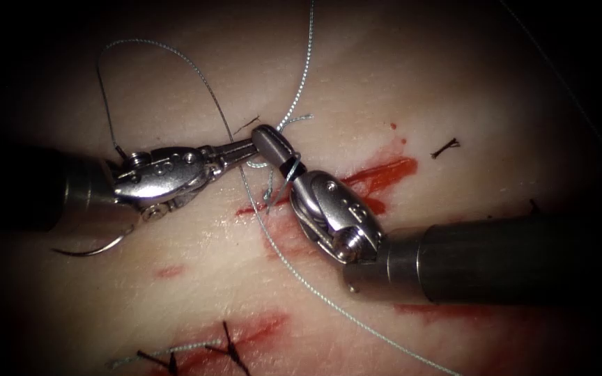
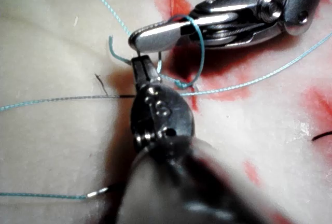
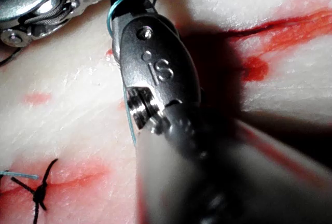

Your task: Wound Closure

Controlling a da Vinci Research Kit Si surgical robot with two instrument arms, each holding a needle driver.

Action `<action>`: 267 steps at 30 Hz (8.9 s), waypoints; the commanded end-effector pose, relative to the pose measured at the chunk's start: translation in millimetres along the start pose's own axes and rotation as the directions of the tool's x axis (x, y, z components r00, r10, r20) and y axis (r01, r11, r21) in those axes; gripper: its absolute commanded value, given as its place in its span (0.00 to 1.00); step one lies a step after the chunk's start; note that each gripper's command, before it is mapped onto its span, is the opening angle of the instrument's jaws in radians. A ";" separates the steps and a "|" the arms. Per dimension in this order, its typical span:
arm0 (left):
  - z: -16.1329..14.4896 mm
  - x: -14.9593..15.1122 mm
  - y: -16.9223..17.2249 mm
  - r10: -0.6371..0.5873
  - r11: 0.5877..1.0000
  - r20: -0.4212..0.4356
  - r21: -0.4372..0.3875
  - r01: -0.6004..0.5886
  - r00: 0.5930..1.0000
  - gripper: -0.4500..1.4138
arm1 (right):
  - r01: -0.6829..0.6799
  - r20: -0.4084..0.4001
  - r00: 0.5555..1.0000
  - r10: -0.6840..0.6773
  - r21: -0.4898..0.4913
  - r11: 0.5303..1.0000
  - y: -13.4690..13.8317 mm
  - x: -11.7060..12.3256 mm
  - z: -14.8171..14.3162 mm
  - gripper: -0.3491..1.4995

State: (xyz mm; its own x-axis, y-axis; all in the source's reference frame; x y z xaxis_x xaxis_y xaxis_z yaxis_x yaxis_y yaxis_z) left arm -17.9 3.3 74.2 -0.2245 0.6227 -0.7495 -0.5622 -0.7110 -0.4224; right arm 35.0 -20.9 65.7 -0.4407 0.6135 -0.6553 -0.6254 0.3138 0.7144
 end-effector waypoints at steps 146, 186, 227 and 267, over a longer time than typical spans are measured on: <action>5.4 2.1 -11.9 0.077 0.985 0.062 0.153 -0.085 0.995 0.00 | -0.042 0.633 0.751 -0.187 0.329 0.944 -0.9 -0.6 -12.9 0.00; 3.2 4.5 -17.2 0.152 0.944 0.083 0.284 -0.170 0.985 0.00 | 0.414 -0.182 0.690 -0.701 0.893 0.175 0.0 -2.4 -10.8 0.00; 2.9 4.8 -19.3 0.192 0.913 0.108 0.345 -0.218 0.975 0.00 | 0.120 0.316 0.725 -0.612 0.817 0.564 -1.5 -5.3 -14.2 0.00; 2.4 13.9 -6.0 0.083 0.995 -0.175 0.068 -0.073 0.981 0.00 | 0.245 0.212 0.832 -0.513 0.689 0.682 -2.6 4.5 -9.0 0.92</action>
State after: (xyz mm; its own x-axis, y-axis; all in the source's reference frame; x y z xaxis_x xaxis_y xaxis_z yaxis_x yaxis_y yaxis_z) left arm -19.3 17.0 66.2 -0.1126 0.4958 -0.8611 -0.5952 -0.7276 -0.3411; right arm 28.1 -25.3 58.5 0.0919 0.5045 -0.8585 -0.0953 0.8626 0.4968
